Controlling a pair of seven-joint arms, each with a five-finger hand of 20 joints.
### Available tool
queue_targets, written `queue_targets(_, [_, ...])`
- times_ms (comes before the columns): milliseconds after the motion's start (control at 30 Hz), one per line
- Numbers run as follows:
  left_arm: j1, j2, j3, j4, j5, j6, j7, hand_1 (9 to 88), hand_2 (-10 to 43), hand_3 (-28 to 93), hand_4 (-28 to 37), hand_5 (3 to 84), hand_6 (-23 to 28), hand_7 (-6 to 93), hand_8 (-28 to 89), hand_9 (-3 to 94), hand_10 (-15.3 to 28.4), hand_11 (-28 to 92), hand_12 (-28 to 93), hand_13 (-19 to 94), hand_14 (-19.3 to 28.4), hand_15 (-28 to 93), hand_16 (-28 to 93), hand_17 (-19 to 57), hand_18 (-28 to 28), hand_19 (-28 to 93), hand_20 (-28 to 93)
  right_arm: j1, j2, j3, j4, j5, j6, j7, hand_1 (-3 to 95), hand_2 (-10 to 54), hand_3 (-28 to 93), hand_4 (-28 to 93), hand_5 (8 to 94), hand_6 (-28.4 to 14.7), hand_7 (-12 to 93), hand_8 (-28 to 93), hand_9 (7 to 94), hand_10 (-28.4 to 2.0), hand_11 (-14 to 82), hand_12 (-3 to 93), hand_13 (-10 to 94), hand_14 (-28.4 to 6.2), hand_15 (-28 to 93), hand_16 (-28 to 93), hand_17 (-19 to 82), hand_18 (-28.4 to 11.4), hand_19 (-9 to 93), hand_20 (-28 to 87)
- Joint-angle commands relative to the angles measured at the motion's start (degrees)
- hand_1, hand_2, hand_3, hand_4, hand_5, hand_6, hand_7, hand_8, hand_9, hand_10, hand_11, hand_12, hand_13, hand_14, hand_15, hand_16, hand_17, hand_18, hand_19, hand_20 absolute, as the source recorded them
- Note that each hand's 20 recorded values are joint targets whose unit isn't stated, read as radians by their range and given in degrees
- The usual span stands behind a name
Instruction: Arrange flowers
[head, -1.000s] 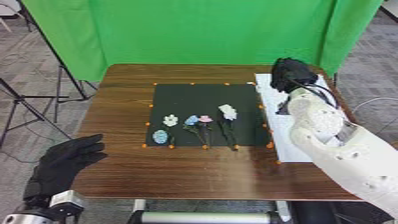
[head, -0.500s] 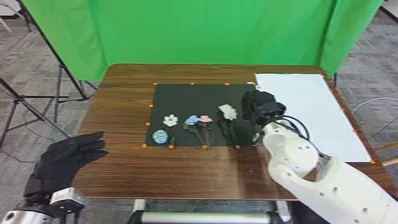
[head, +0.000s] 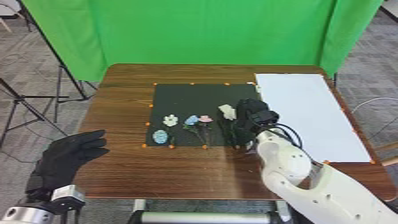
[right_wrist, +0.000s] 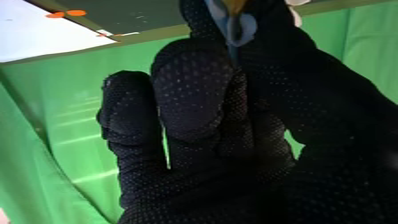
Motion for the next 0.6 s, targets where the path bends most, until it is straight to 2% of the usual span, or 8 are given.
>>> queue_targets(33, [0.61, 0.12, 0.28, -0.01, 0.04, -0.41, -0.09, 27.3, 5.5, 80, -15.8, 54.3, 16.0, 16.2, -8, 48.5, 24.2, 35, 12, 40, 28.4, 69, -13, 0.6, 28.4, 60, 49, -1.67, -1.13, 0.7, -0.4, 1.39, 0.65, 1.02, 53.2, -9.5, 78, -28, 74.0, -0.4, 36, 7, 89.0, -7.1, 11.9, 37.8, 83, -0.8, 57, 29, 54, -15.9, 93, 19])
queue_targets(167, [0.25, -0.1, 0.38, 0.07, 0.24, -0.72, -0.69, 27.4, 5.6, 80, -15.9, 54.2, 16.0, 16.1, -8, 48.7, 24.3, 35, 12, 40, 28.4, 69, -13, 0.6, 28.4, 60, 49, -2.28, -1.25, 1.26, -0.69, 1.63, 0.12, 1.12, 51.8, -9.5, 78, -28, 72.1, -1.5, 35, 7, 87.2, -8.1, 12.0, 37.3, 82, -1.4, 58, 29, 53, -16.2, 93, 19])
queue_targets(233, [0.46, 0.12, 0.62, 0.07, 0.05, -0.44, -0.24, 27.4, 5.6, 80, -15.8, 54.2, 16.0, 16.1, -8, 48.6, 24.2, 35, 12, 40, 28.4, 69, -13, 0.6, 28.4, 60, 49, -2.23, -1.15, 1.11, -0.64, 1.7, 0.34, 1.28, 51.2, -9.5, 77, -28, 71.5, -1.8, 35, 6, 86.6, -8.4, 12.3, 37.2, 81, -1.8, 58, 28, 52, -16.5, 93, 19])
queue_targets(267, [0.38, -0.15, 0.5, 0.05, 0.18, -0.71, -0.68, 27.4, 5.6, 80, -15.8, 54.2, 16.0, 16.1, -8, 48.6, 24.2, 35, 12, 40, 28.4, 69, -13, 0.6, 28.4, 60, 49, -2.44, -1.4, 1.54, -0.63, 1.94, 0.08, 1.31, 50.8, -9.5, 77, -28, 71.3, -1.9, 35, 6, 86.3, -8.5, 12.3, 37.0, 81, -2.0, 58, 28, 52, -16.6, 93, 19])
queue_targets(567, [0.73, -0.21, 0.77, -0.12, 0.17, -0.32, -0.67, 27.3, 5.5, 79, -15.9, 54.2, 16.0, 16.2, -8, 48.5, 24.2, 35, 12, 40, 28.4, 69, -13, 0.6, 28.4, 60, 49, -3.15, -0.96, 2.53, -1.18, 2.19, 0.37, 2.04, 47.9, -9.5, 77, -28, 69.3, -3.5, 33, 6, 80.9, -10.8, 19.5, 31.4, 78, -4.5, 62, 24, 51, -16.9, 93, 19])
queue_targets(600, [0.98, -0.15, 0.74, -0.18, 0.03, -0.14, -0.35, 27.3, 5.5, 79, -15.9, 54.2, 16.0, 16.2, -8, 48.5, 24.2, 35, 12, 40, 28.4, 69, -13, 0.6, 28.4, 60, 49, -3.04, -1.07, 2.62, -1.06, 1.98, 0.27, 1.72, 47.4, -9.5, 78, -28, 68.9, -3.7, 33, 6, 80.4, -11.2, 20.3, 30.9, 78, -4.6, 62, 24, 51, -16.9, 93, 19])
